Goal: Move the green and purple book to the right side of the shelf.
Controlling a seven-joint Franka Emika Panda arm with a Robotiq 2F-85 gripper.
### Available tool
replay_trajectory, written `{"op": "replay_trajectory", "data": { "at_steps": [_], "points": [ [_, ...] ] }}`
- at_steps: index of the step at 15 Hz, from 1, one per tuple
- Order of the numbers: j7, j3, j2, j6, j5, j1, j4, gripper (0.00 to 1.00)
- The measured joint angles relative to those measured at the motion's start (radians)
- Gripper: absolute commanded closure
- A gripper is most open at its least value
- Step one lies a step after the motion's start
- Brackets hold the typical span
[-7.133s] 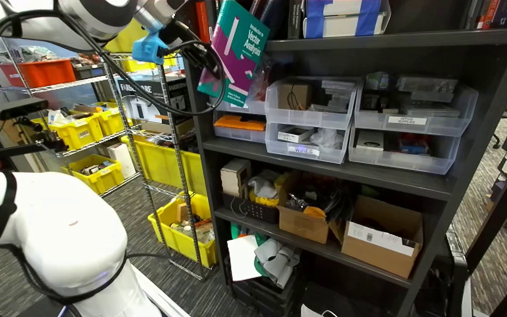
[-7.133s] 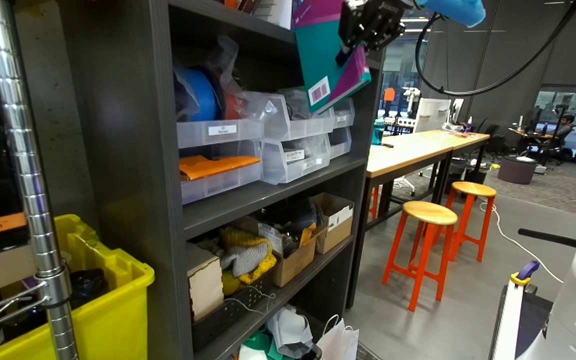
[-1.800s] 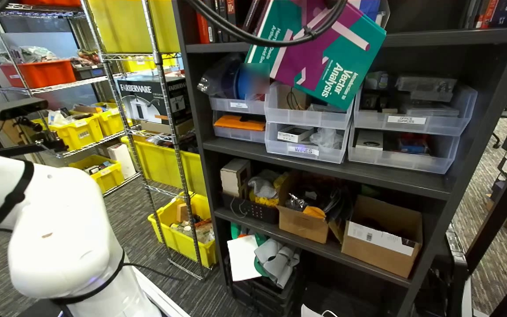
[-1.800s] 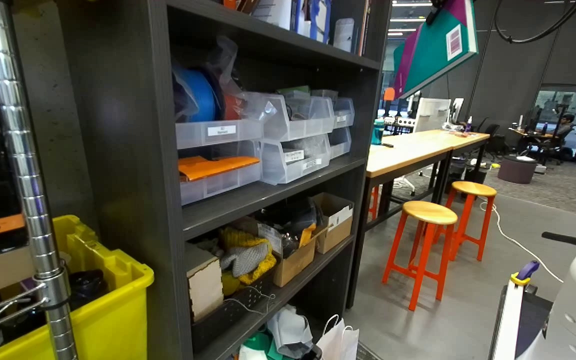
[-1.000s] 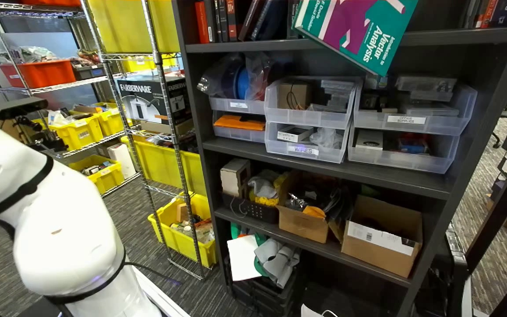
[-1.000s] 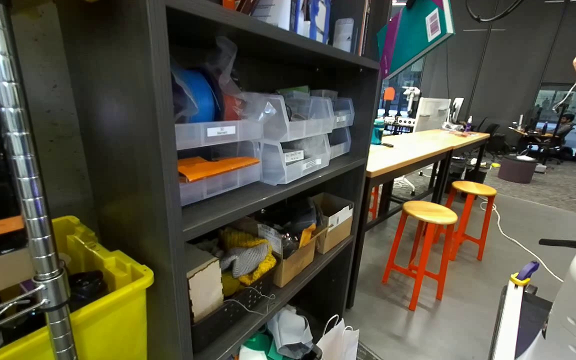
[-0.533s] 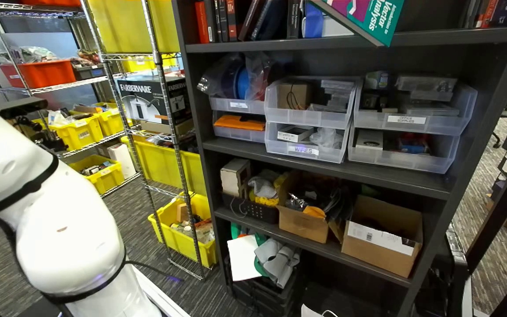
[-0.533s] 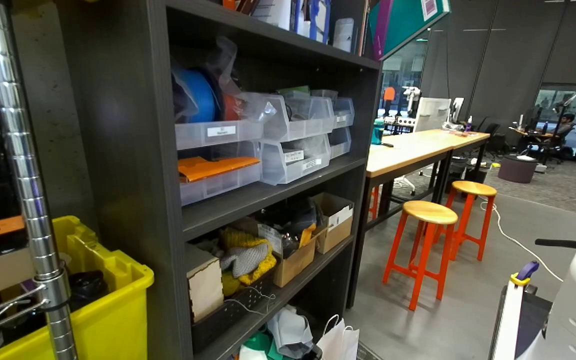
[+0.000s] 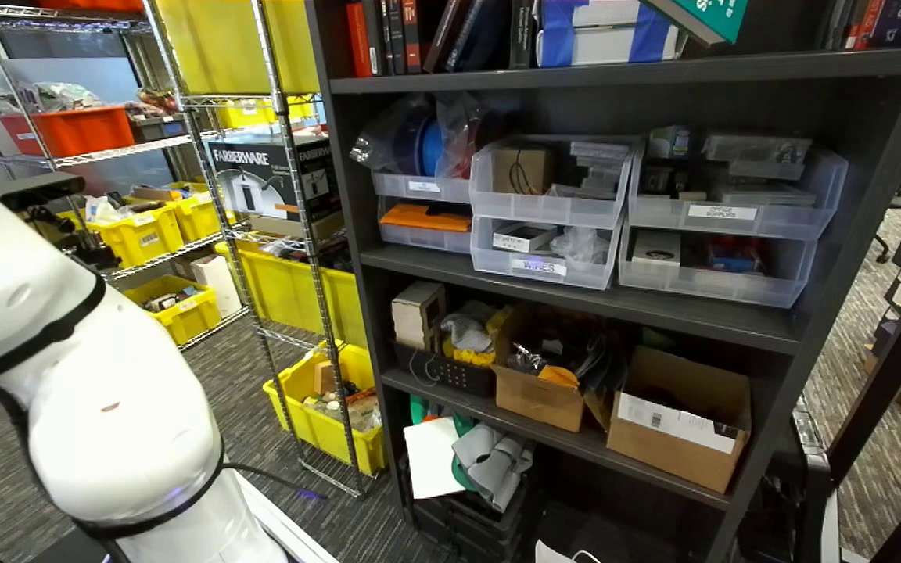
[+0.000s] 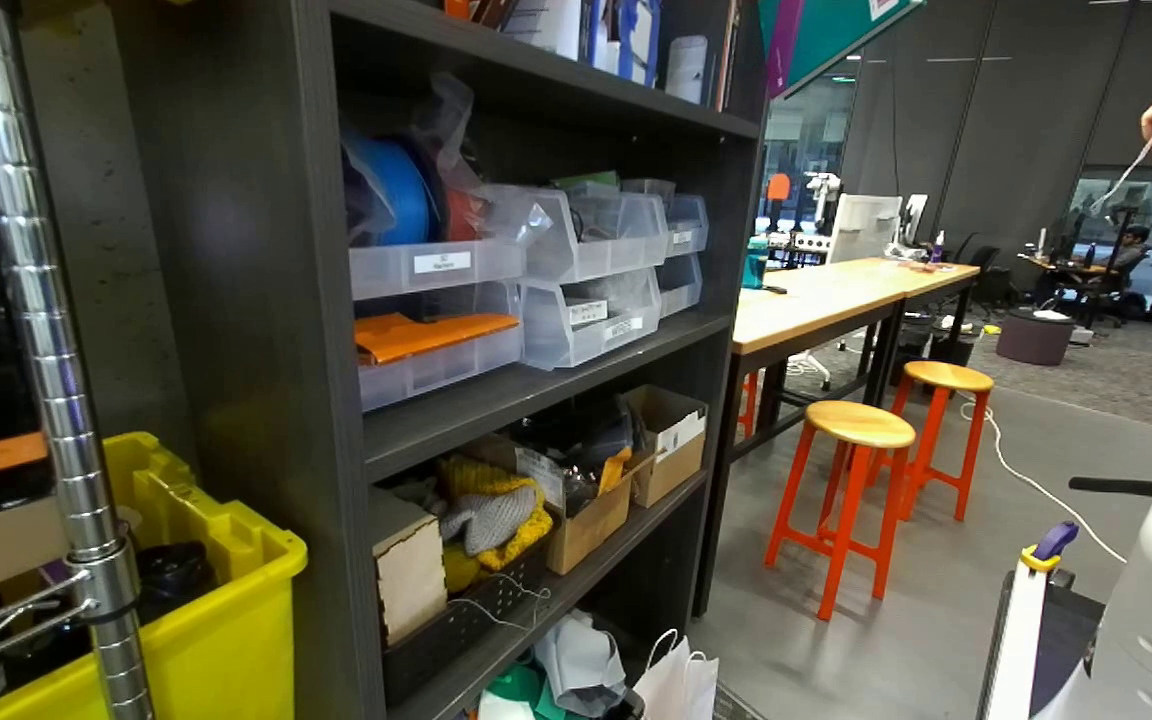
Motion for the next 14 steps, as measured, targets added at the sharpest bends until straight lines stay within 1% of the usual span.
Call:
{"op": "replay_trajectory", "data": {
  "at_steps": [9, 14],
  "points": [
    [-0.049, -0.037, 0.104, 0.1, 0.059, 0.0, 0.067, 0.94],
    [-0.106, -0.059, 0.174, 0.122, 0.126, 0.0, 0.132, 0.94]
  ]
}}
